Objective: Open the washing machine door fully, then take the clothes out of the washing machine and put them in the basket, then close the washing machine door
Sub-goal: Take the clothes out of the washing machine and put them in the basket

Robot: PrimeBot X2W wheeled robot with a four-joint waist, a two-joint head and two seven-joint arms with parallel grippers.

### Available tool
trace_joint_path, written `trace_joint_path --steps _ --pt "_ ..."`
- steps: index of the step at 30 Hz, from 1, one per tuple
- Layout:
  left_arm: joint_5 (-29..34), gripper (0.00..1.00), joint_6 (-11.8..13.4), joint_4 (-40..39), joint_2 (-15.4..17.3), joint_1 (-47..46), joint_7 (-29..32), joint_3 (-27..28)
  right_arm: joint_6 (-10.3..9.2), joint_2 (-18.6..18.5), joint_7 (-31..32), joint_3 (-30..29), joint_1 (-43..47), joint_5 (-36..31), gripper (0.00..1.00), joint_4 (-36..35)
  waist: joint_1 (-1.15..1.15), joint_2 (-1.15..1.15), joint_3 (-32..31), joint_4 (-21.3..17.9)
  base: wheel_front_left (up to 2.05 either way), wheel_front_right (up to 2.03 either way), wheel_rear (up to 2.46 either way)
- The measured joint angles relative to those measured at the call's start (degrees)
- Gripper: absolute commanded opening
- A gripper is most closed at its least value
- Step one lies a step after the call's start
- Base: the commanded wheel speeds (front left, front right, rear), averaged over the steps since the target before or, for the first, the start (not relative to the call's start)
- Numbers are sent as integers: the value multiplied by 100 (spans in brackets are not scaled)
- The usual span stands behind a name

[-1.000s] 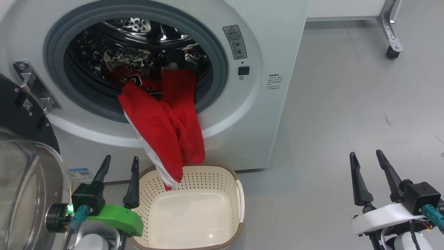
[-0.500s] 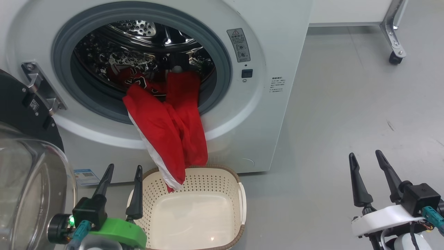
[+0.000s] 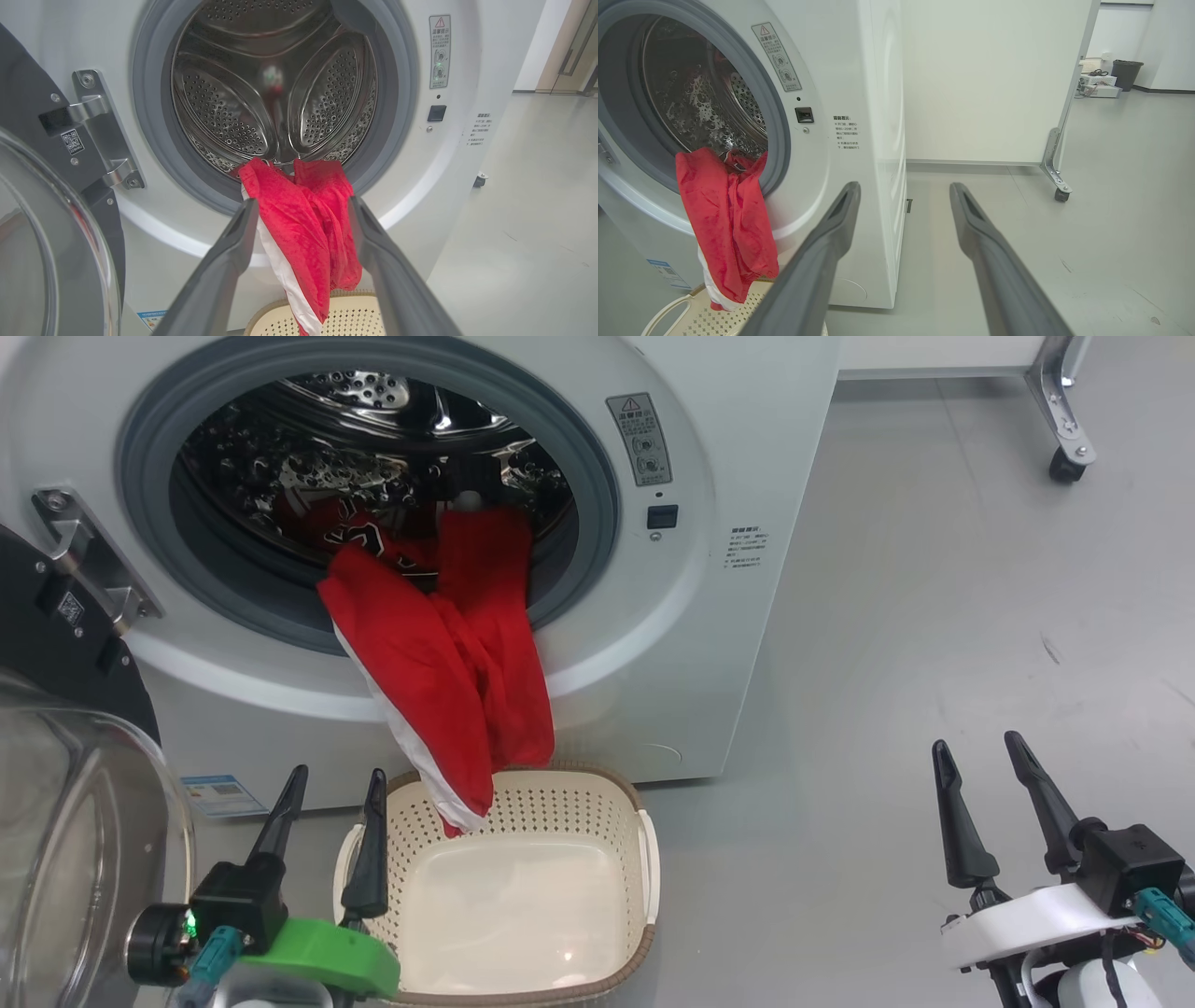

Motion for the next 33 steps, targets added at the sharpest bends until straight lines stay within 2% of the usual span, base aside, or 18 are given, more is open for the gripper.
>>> trace_joint_path --steps 7,15,25,33 --pt "0 100 -8 -75 -2 -59 185 -159 0 -20 7 -19 -12 0 100 -123 0 0 262 -29 0 0 0" --pt "-1 100 -62 91 -18 -595 492 -358 0 -63 49 -11 -169 0 100 -276 0 0 625 -64 0 0 0" --pt "-263 100 -119 750 -47 -1384 999 -413 0 -64 49 13 -403 62 100 -356 0 0 1125 -196 0 0 0" --pt "-423 100 -120 1388 -58 -2103 1421 -236 0 -23 49 83 -738 154 100 -394 0 0 1501 -420 0 0 0"
